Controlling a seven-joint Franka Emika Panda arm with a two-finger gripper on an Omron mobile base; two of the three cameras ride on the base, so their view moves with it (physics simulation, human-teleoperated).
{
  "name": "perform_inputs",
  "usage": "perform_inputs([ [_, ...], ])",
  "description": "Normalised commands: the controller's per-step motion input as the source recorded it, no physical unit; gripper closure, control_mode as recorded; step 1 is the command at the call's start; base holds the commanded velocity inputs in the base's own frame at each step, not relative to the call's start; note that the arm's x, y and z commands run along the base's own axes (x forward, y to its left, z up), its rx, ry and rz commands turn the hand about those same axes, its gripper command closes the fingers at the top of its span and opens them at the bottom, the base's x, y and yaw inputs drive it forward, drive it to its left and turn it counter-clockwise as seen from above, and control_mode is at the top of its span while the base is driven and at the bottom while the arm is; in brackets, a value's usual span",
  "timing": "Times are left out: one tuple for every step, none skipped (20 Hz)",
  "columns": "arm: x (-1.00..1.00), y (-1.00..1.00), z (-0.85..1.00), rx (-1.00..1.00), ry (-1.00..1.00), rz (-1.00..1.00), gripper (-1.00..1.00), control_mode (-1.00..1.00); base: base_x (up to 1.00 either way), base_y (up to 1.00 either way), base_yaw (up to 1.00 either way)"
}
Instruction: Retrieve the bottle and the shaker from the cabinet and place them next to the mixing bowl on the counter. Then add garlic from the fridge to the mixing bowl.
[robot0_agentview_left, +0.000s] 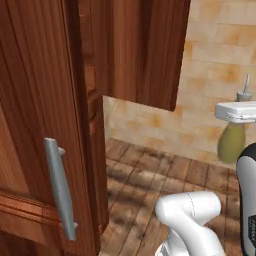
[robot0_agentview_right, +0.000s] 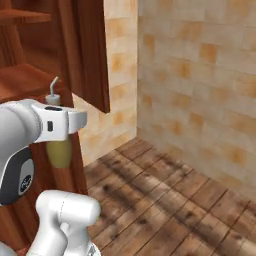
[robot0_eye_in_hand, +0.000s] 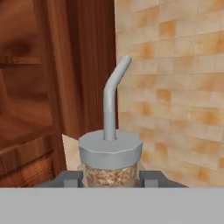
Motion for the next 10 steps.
perform_inputs([
  [0.0,0.0,0.0,0.0,0.0,0.0,1.0,1.0,-0.56,0.0,-0.83],
  [0.0,0.0,0.0,0.0,0.0,0.0,1.0,1.0,-0.54,0.0,-0.83],
  [0.0,0.0,0.0,0.0,0.0,0.0,1.0,1.0,-0.48,0.0,-0.83],
  [0.0,0.0,0.0,0.0,0.0,0.0,1.0,1.0,-0.44,0.0,-0.83],
  [0.0,0.0,0.0,0.0,0.0,0.0,1.0,1.0,-0.36,-0.06,-0.82],
  [0.0,0.0,0.0,0.0,0.0,0.0,1.0,1.0,-0.27,-0.1,-0.82],
  [0.0,0.0,0.0,0.0,0.0,0.0,1.0,1.0,-0.2,-0.17,-0.81],
  [0.0,0.0,0.0,0.0,0.0,0.0,1.0,1.0,-0.11,-0.19,-0.79],
  [0.0,0.0,0.0,0.0,0.0,0.0,1.0,1.0,0.0,-0.22,-0.77],
  [0.0,0.0,0.0,0.0,0.0,0.0,1.0,1.0,0.0,-0.25,-0.75],
])
